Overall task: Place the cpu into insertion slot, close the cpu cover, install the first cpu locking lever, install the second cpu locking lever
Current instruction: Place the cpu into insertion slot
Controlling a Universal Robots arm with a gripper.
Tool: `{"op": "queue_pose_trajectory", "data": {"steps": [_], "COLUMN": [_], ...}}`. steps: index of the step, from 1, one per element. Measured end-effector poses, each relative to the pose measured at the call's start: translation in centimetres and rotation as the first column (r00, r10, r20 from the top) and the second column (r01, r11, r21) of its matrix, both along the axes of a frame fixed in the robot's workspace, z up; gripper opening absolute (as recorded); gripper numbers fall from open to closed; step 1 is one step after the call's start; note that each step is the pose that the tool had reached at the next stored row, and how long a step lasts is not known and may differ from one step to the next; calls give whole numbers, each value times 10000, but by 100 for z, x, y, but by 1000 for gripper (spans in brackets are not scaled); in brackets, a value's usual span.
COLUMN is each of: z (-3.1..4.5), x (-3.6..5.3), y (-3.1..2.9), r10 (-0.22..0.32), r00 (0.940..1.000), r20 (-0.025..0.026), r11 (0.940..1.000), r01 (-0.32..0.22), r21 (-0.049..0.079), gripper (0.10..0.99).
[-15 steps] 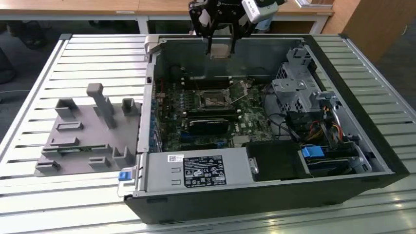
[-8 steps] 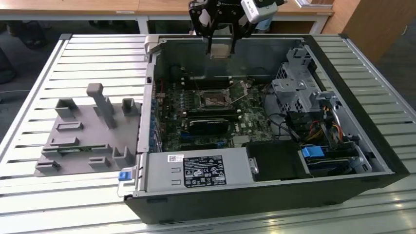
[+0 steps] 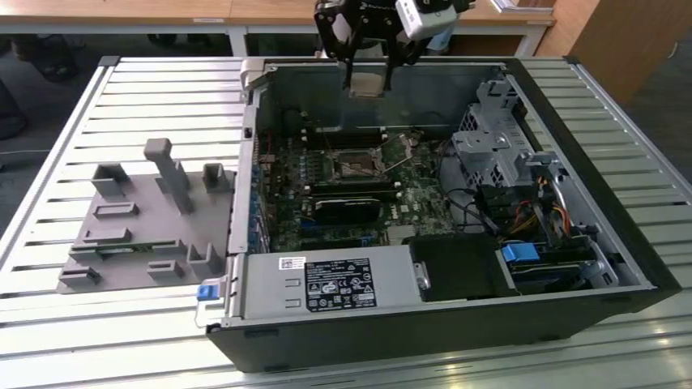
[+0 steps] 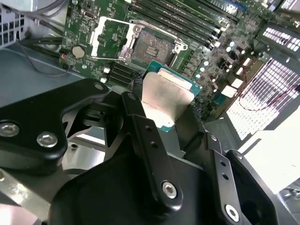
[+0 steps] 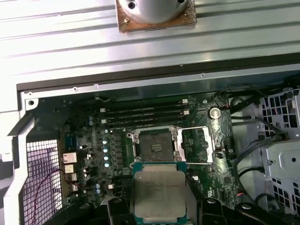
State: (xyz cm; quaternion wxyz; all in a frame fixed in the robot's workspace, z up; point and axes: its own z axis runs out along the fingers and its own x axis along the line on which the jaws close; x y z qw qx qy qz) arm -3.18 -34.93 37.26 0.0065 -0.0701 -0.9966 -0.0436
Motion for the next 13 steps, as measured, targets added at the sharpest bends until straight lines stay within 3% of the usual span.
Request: {"op": "queue_pose_trajectory", "data": {"steps": [6, 13], "z": [-4, -11], "x": [0, 0], "y": [0, 0], "r10": [-972, -2005], "r00": [9953, 9797], "r20": [0, 2], "r11": [9953, 9797], "r01": [972, 2005], "r21": [-1, -6], "gripper": [529, 529]}}
